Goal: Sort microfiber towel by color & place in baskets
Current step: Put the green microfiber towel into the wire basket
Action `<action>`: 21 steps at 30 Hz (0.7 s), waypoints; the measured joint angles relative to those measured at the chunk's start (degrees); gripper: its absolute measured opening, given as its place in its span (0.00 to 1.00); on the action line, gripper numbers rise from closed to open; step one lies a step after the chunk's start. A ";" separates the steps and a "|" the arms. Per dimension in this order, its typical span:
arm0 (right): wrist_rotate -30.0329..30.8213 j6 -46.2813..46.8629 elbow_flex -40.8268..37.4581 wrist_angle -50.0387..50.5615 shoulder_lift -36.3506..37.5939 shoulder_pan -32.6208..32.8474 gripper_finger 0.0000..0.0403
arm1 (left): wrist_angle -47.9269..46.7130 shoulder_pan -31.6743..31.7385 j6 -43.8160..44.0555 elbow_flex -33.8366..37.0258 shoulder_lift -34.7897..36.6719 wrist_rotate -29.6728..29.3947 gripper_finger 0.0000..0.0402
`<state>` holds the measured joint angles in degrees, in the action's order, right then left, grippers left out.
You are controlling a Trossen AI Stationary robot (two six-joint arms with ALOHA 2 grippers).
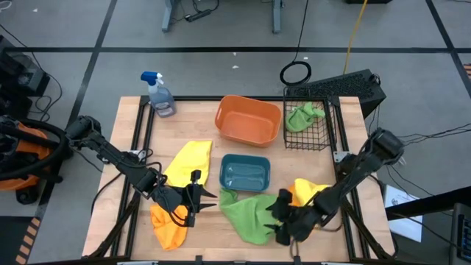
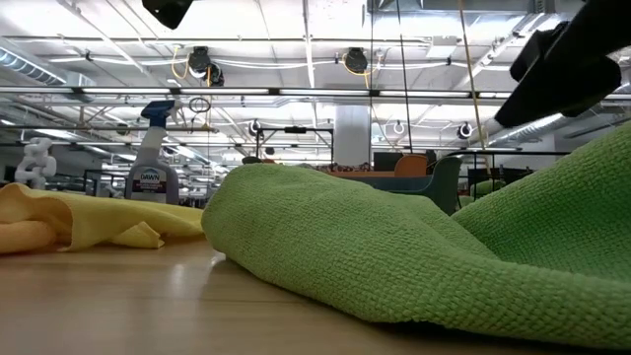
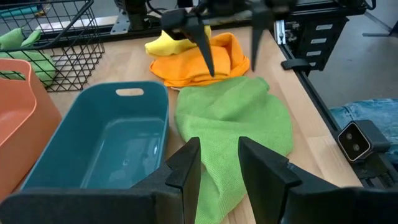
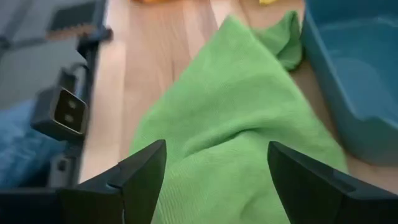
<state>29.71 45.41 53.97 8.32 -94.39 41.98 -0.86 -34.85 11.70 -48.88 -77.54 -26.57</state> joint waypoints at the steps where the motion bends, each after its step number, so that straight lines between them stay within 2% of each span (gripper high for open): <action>1: -0.06 0.66 2.35 2.70 -1.87 -0.32 0.70 | -0.04 0.00 0.00 0.00 0.00 -0.02 0.29; 7: 0.00 6.46 14.83 17.46 -11.36 -1.56 0.84 | -0.02 -0.04 0.00 0.00 0.00 -0.11 0.29; 12: -0.12 9.16 19.32 18.70 -16.22 -1.47 0.97 | -0.02 -0.04 0.00 0.00 -0.02 -0.30 0.29; 21: 2.78 15.30 19.70 18.08 -20.99 -2.67 0.99 | 0.36 -0.04 0.00 0.00 -0.03 -0.33 0.29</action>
<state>32.49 60.71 73.67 26.40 -115.38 39.31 -0.50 -34.89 11.70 -48.88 -77.56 -26.89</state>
